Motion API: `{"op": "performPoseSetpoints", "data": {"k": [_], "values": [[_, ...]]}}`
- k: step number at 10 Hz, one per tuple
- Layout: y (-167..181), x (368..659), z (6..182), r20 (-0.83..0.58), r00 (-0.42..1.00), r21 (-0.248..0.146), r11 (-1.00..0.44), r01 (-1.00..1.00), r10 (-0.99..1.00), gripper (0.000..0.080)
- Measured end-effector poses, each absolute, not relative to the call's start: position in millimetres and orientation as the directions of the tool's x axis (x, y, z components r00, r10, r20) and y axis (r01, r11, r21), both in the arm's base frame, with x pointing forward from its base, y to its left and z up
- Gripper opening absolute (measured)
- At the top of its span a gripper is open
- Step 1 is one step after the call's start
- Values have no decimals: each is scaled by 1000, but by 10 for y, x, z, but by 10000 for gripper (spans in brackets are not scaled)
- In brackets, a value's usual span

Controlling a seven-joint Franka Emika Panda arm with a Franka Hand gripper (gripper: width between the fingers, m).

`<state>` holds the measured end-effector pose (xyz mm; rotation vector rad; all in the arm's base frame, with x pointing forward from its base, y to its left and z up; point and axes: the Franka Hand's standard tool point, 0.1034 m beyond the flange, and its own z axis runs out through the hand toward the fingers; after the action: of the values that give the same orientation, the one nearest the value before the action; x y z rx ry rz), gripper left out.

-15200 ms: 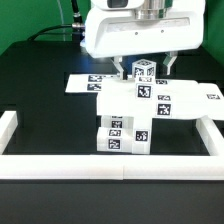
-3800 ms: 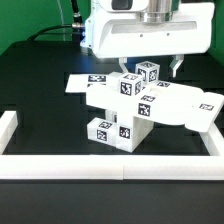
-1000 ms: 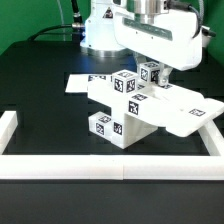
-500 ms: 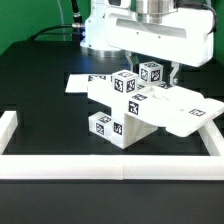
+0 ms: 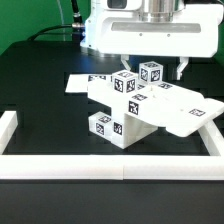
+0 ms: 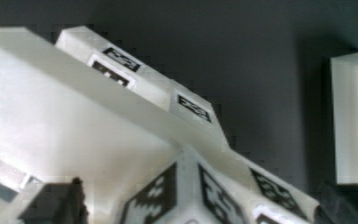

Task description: Assemble chair

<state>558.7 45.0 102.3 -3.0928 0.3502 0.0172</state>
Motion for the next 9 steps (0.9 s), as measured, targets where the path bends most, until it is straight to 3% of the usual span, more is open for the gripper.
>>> {"op": "performPoseSetpoints", "data": {"k": [4, 6, 9], "values": [[422, 5591, 1022, -4, 995, -27, -995, 96, 96, 648], [403, 5594, 1017, 1, 989, -27, -989, 146, 146, 648], [401, 5594, 1016, 1, 990, -27, -989, 143, 143, 265]]}}
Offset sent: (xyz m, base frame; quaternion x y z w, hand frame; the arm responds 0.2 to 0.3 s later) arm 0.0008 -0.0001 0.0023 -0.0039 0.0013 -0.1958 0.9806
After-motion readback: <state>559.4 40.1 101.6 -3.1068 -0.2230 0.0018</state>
